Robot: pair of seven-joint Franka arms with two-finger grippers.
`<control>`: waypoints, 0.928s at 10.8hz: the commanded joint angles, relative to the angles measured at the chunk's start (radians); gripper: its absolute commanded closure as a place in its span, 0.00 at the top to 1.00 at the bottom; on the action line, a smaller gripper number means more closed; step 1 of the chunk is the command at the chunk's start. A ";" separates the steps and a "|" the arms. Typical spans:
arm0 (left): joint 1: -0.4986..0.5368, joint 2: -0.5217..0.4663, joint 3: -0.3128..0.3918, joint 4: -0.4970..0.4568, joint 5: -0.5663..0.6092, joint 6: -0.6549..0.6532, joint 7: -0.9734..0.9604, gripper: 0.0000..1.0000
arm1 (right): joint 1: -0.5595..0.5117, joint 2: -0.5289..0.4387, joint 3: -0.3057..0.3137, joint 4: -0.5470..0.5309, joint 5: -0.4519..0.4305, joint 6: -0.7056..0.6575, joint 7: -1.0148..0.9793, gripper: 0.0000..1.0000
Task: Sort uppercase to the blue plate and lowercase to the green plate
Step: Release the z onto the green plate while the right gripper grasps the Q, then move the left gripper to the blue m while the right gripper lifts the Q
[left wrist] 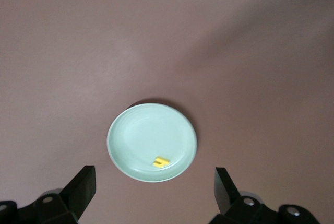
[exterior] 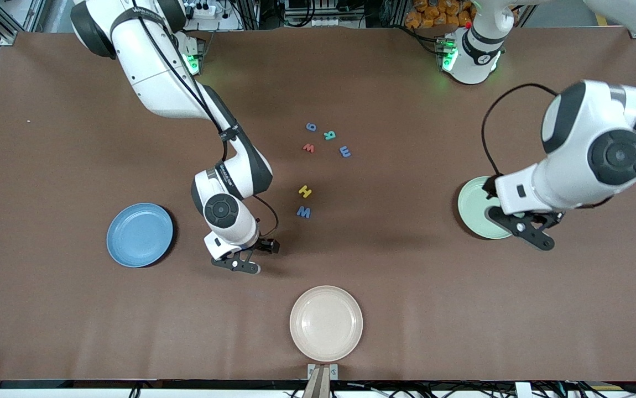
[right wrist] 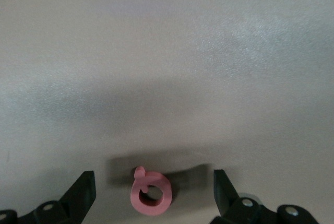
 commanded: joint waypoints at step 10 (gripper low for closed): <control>-0.371 -0.030 -0.141 -0.458 -0.136 0.474 -1.124 1.00 | 0.022 0.005 -0.001 -0.030 -0.008 0.033 0.016 1.00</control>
